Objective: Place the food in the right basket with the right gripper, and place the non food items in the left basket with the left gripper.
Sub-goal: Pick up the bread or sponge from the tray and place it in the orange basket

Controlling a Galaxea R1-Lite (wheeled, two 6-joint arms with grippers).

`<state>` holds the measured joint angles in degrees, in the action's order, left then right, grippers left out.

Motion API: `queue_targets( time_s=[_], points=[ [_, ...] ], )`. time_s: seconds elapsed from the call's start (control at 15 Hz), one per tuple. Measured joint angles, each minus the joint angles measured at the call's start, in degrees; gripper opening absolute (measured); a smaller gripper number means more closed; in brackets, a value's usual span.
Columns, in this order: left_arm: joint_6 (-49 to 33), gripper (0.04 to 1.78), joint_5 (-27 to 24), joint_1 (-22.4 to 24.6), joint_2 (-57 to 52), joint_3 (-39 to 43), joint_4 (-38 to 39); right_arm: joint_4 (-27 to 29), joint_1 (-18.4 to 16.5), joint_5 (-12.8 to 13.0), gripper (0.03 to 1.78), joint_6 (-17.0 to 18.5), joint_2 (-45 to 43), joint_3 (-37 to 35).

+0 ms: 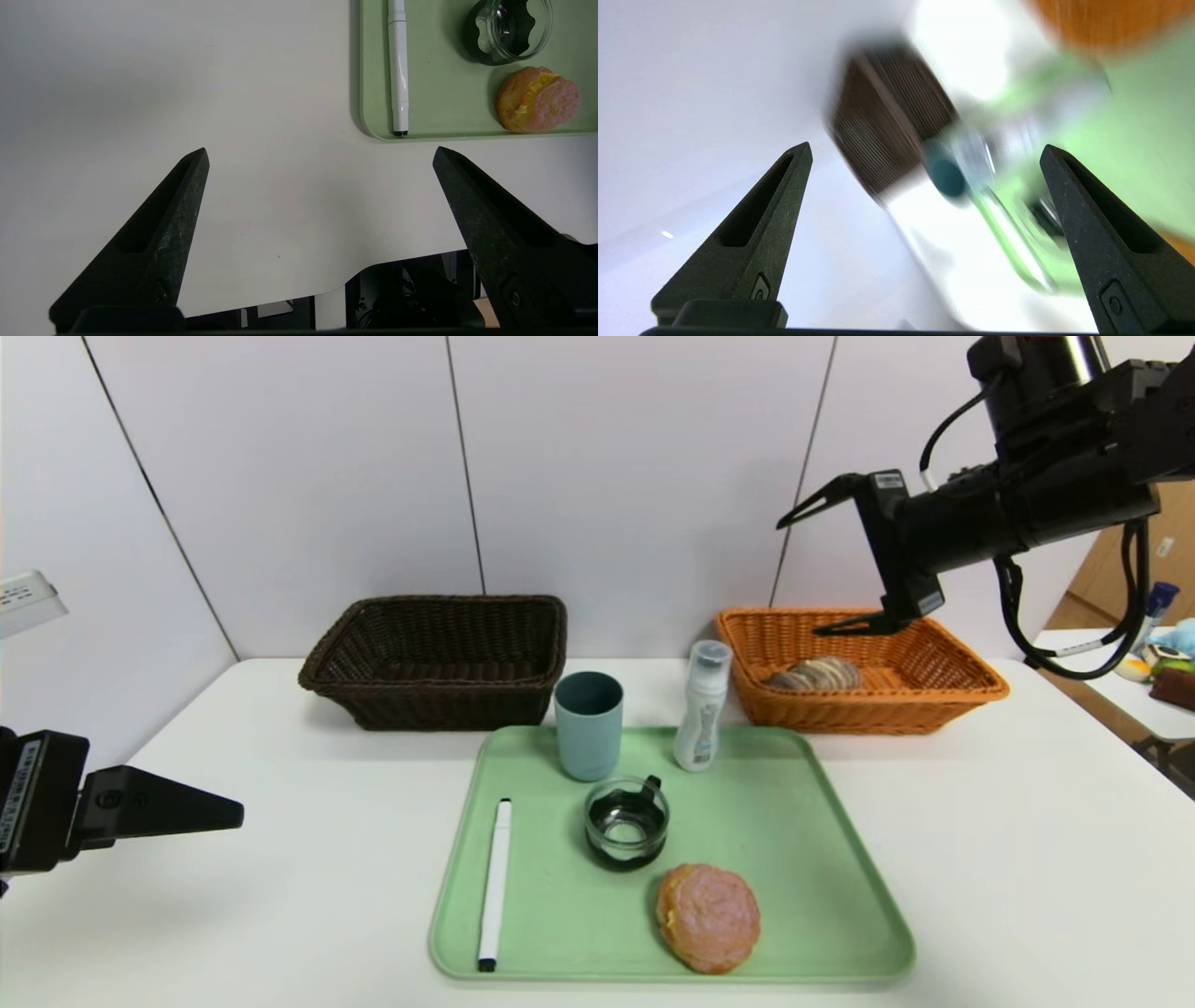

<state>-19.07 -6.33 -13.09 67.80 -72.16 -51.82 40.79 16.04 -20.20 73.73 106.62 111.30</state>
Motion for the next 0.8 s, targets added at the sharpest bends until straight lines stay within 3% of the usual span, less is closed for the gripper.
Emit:
queue_targets(
  time_s=[0.2, 0.33, 0.47, 0.6, 0.8],
  points=[
    [0.00, 1.69, 0.11, 0.00, -1.18, 1.46, -0.02, 17.47, 9.09, 0.77, 1.69, -13.59, -5.24, 0.00],
    [0.00, 1.69, 0.21, 0.00, -1.93, 2.73, 0.00, 27.87, 14.10, 5.21, 1.69, -22.49, -7.45, -0.22],
    [0.16, 1.69, 0.22, 0.00, -2.45, 3.63, 0.00, 36.22, 18.98, 11.69, 1.69, -31.06, -8.85, -1.27],
    [0.55, 1.69, 0.22, 0.00, -2.65, 3.83, 0.06, 39.67, 23.17, 16.13, 1.69, -37.74, -10.05, -5.27],
    [0.66, 1.69, 0.21, -0.02, -2.68, 3.91, 0.09, 35.28, 26.45, 18.52, 1.69, -44.61, -9.96, -12.35]
  ],
)
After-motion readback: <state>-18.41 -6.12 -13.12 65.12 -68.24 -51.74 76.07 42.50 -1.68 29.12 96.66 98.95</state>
